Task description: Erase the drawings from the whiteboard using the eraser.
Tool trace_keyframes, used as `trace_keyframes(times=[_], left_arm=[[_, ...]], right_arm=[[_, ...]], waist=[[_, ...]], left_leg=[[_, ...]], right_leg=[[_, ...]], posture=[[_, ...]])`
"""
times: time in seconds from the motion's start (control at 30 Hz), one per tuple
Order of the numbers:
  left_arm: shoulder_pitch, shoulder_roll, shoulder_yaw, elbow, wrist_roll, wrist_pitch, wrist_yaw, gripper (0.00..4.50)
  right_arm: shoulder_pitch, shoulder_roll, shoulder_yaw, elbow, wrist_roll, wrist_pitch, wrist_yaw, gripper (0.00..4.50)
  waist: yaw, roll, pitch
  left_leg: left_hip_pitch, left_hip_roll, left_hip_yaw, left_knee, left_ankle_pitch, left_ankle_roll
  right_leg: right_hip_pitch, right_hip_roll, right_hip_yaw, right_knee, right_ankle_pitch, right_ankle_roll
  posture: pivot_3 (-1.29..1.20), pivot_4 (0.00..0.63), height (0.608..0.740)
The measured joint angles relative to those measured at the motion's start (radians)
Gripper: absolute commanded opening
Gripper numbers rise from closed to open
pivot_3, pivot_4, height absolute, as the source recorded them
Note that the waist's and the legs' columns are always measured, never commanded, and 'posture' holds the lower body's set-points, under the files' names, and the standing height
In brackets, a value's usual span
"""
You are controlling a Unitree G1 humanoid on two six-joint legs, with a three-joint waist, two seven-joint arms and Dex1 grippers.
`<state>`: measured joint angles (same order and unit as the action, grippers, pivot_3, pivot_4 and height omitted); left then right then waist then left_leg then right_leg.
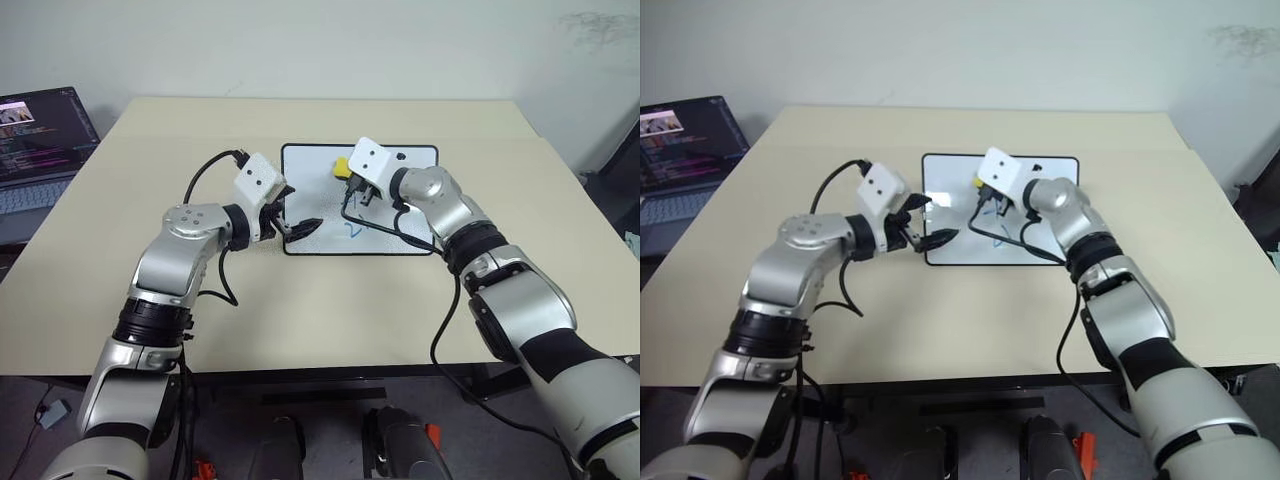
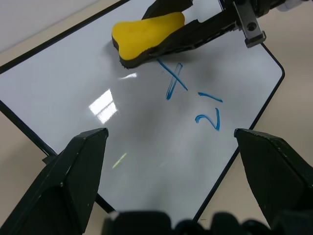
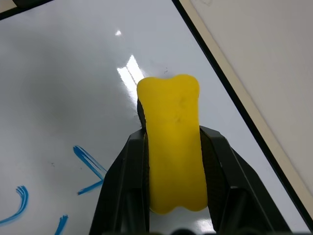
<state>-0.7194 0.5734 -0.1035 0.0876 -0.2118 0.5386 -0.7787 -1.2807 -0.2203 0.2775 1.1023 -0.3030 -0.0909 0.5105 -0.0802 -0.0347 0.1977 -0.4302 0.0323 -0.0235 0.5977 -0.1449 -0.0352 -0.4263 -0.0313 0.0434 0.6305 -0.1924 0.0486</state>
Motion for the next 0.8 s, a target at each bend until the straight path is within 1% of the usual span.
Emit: trace_keyframes(times=[0.3,0.43,0.63,0.8], left_arm=[[-0.003,-0.001,-0.010,0.006,0.008,-0.002,-0.010,4.50],[-0.010,-0.003,-0.010,0.022,0.015,-0.005,-0.018,4.50],[-0.010,-0.009,-0.010,0.026,0.018,-0.006,-0.019,4.50],[-0.011,-0.010,-0.010,0.028,0.019,-0.007,-0.019,4.50]], right_arm=[[0.016,-0.133,-0.003,-0.008,0.000,-0.012,-0.007,1.07],[0.031,-0.162,-0.002,-0.018,0.000,-0.018,-0.003,1.07],[0.035,-0.151,-0.001,-0.029,-0.001,-0.012,-0.001,1.07],[0.039,-0.079,0.016,-0.050,-0.004,0.001,0.010,1.07]], waist=[[0.020,0.000,0.000],[0.022,0.000,0.000],[0.021,0.000,0.000],[0.002,0.000,0.000]], left_leg=[[0.000,0.000,0.000,0.000,0.000,0.000],[0.000,0.000,0.000,0.001,0.000,0.000],[0.000,0.000,0.000,0.002,0.000,0.000],[0.001,0.000,0.000,0.002,0.000,0.000]], right_leg=[[0.000,0.000,0.000,0.000,0.000,0.000],[0.001,0.000,0.000,0.000,0.000,0.000],[0.001,0.000,0.000,0.000,0.000,0.000],[0.001,0.000,0.001,0.001,0.000,0.000]], posture=[[0.00,0.150,0.740],[0.00,0.150,0.740],[0.00,0.150,0.740],[0.00,0.150,0.740]])
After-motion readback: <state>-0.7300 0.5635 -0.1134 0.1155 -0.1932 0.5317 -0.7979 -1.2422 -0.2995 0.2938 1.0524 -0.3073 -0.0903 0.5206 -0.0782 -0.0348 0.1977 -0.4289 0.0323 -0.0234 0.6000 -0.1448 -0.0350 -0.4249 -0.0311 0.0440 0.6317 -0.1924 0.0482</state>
